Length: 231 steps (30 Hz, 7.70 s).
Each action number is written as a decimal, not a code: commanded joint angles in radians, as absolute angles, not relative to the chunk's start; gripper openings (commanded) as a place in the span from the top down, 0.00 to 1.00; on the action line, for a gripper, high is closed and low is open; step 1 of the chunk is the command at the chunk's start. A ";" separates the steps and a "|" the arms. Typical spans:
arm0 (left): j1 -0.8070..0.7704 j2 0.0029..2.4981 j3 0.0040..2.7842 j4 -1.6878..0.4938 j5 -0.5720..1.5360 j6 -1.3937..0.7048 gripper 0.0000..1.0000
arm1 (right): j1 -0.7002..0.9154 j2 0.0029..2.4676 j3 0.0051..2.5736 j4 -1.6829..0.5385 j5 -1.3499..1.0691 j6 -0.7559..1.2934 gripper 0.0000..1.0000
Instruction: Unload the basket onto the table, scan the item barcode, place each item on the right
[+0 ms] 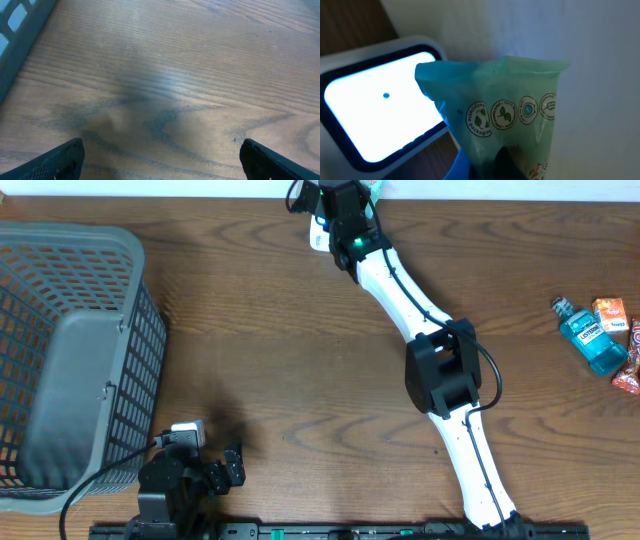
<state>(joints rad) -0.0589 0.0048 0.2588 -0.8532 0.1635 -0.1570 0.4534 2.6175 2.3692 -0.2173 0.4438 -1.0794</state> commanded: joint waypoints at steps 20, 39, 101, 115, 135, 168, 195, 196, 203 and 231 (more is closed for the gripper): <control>-0.056 0.004 0.250 -0.885 0.175 -0.155 0.01 | 0.336 2.379 2.231 -0.538 0.577 -0.977 0.99; -0.056 0.004 0.250 -0.885 0.175 -0.155 0.01 | -0.300 2.359 2.034 -1.034 0.121 -0.146 0.99; -0.056 0.004 0.250 -0.885 0.175 -0.155 0.01 | -0.294 1.066 1.980 -1.163 -0.102 -0.057 0.01; -0.056 0.004 0.250 -0.885 0.175 -0.155 0.01 | -0.192 0.586 1.394 -0.763 -0.111 -0.095 0.01; -0.056 0.004 0.250 -0.885 0.175 -0.155 0.01 | -0.137 0.067 0.305 0.020 -0.324 -0.094 0.01; -0.056 0.004 0.250 -0.885 0.175 -0.155 0.01 | -0.051 0.005 0.005 -0.068 -0.105 -0.056 0.01; -0.056 0.004 0.250 -0.885 0.175 -0.155 0.01 | -0.052 0.005 0.006 -0.072 -0.047 -0.008 0.01; -0.056 0.004 0.250 -0.885 0.175 -0.155 0.01 | -0.052 0.005 0.006 -0.072 -0.047 -0.008 0.01; -0.056 0.004 0.250 -0.886 0.170 -0.155 0.01 | -0.052 0.005 0.006 -0.072 -0.047 -0.008 0.01; -0.056 0.002 0.004 -0.070 0.040 0.007 0.01 | -0.052 0.005 0.006 -0.072 -0.047 -0.008 0.01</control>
